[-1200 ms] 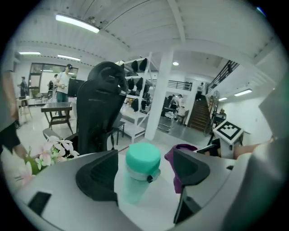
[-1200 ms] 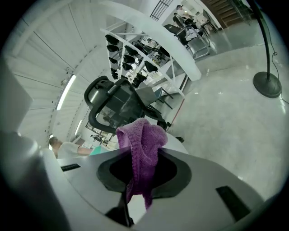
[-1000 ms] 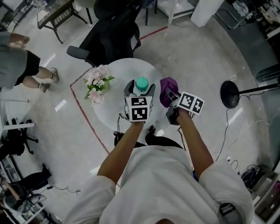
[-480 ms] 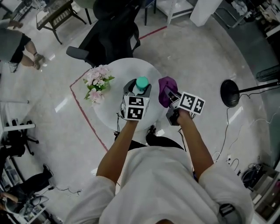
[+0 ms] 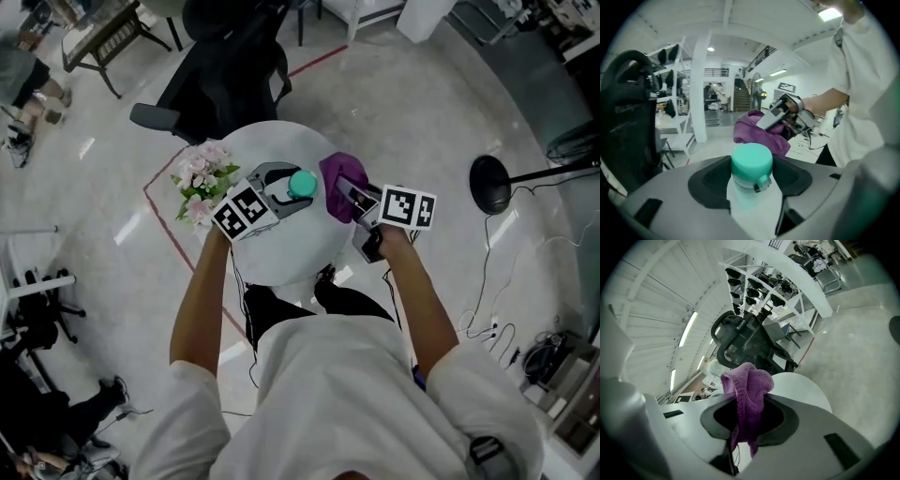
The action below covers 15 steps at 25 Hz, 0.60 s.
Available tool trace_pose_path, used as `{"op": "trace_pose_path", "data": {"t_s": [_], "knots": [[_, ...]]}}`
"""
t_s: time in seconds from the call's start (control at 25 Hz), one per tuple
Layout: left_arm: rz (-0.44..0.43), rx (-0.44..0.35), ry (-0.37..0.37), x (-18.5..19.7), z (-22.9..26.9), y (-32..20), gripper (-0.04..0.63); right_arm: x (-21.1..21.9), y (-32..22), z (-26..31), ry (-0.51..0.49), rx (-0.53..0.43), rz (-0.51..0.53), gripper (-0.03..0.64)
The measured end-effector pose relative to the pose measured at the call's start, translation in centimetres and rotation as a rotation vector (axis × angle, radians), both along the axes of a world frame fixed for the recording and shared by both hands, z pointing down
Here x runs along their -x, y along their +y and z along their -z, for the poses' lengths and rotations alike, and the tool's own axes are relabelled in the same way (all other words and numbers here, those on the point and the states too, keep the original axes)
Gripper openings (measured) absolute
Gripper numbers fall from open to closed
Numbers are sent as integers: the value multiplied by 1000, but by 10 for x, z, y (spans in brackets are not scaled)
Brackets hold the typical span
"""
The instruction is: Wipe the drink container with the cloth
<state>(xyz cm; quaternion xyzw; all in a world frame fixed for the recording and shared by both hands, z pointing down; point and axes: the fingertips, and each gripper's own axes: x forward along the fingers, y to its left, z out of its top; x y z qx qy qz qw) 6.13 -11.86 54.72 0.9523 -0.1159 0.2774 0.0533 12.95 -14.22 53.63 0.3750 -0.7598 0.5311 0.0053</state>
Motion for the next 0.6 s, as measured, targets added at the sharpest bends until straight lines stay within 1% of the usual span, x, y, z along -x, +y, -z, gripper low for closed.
{"op": "trace_pose_path", "data": {"t_s": [0.08,0.16,0.28,0.4,0.48,0.6], "knots": [[-99,4,-16,-2,-2,1,282,8,-3,11,-10,-50,35,97],[-176,7,-26,-3,-2,1,282,14,-3,20,-16,-83,60,97],[-298,14,-37,-4,-1,3,282,21,-4,20,2,-102,85,98],[-413,25,-51,-2,-4,4,282,29,-10,9,26,-92,88,97],[-448,35,-54,-3,-3,4,284,32,-13,-2,49,-77,81,97],[-447,39,-7,-5,-1,4,284,29,-22,-17,142,-84,24,92]]}}
